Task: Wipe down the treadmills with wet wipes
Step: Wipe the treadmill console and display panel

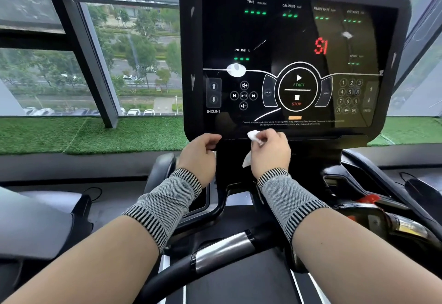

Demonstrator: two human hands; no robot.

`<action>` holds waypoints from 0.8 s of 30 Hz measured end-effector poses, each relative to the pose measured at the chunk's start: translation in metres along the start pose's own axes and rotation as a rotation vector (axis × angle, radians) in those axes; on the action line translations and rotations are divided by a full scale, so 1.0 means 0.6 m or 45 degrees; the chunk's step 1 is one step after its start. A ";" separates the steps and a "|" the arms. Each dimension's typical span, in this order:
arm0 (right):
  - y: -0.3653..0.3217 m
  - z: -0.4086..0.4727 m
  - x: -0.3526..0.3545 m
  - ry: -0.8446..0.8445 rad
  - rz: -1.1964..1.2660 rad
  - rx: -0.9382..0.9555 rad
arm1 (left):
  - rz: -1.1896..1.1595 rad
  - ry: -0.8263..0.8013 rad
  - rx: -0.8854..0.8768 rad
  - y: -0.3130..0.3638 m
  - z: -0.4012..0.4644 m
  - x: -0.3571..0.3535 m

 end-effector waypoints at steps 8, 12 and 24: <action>-0.082 -0.025 -0.046 -0.270 -0.240 0.379 | -0.140 0.022 0.082 -0.009 0.008 0.002; -0.104 -0.037 -0.069 -0.357 -0.273 0.542 | -0.150 0.052 0.108 -0.012 0.008 0.016; -0.180 -0.079 -0.123 -0.475 -0.596 1.128 | -0.093 0.295 0.251 -0.057 0.014 0.086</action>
Point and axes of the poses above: each hand's wrist, its own z-axis towards the middle knuckle, its own x-axis out of the back of the hand, y = z × x, the point moved 7 cm from there along z, towards the middle knuckle, and after that the axes turned 5 degrees about -x, right-handed, at the moved point
